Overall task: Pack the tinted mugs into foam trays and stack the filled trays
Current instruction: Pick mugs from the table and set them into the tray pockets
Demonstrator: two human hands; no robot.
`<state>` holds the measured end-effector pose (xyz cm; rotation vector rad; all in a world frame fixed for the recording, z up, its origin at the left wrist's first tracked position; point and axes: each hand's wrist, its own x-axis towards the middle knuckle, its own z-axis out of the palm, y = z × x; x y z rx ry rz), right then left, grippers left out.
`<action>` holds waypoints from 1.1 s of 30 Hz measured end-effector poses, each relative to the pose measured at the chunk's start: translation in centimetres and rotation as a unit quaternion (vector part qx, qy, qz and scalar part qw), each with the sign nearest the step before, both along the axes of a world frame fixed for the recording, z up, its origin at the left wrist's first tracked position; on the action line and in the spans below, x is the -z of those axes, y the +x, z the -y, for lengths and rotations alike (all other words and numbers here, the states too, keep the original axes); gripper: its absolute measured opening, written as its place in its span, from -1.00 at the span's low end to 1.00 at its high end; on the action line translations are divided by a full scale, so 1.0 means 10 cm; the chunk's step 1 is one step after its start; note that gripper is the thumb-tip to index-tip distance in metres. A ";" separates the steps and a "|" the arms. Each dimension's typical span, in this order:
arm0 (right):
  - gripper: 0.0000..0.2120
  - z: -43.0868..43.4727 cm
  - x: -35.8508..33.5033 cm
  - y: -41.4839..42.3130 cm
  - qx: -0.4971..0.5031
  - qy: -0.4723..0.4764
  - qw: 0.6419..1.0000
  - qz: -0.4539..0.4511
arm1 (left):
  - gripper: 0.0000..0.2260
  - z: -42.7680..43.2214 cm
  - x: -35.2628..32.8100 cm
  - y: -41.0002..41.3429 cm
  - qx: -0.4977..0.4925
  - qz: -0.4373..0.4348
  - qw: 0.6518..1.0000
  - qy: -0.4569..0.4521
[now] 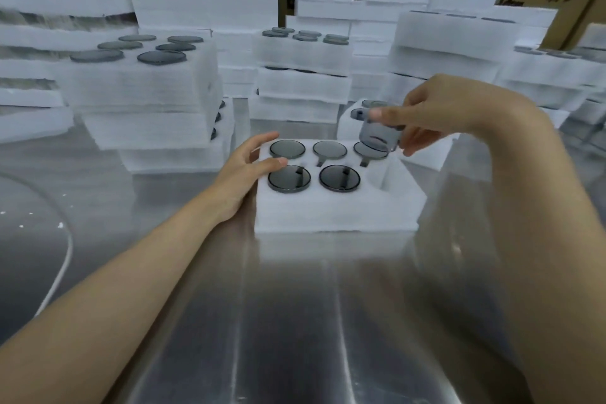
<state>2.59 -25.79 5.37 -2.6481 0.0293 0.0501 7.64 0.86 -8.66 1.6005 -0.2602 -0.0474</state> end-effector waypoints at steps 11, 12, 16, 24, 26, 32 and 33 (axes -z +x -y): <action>-0.47 0.01 0.09 0.07 0.023 0.031 0.997 -0.061 | -0.45 -0.01 0.05 0.05 0.015 0.003 1.000 0.000; -0.54 0.00 0.10 0.07 0.024 0.044 0.997 -0.062 | -0.44 -0.01 0.05 0.06 0.015 0.004 1.000 0.000; -0.77 -0.03 0.09 0.04 0.001 0.031 0.997 -0.073 | -0.43 -0.01 0.06 0.07 0.017 0.008 1.000 -0.001; -0.93 0.03 0.07 0.01 0.008 -0.092 0.993 -0.079 | -0.43 -0.02 0.07 0.08 0.018 0.010 1.000 0.002; -0.93 0.04 0.07 0.01 0.003 -0.098 0.992 -0.082 | -0.41 -0.02 0.07 0.08 0.018 0.011 1.000 0.005; -0.93 0.01 0.04 0.03 0.000 -0.115 0.990 -0.082 | -0.42 -0.01 0.07 0.07 0.019 0.011 1.000 0.005; -0.92 -0.01 0.05 0.03 -0.001 -0.112 0.989 -0.092 | -0.42 -0.01 0.06 0.07 0.019 0.011 1.000 0.005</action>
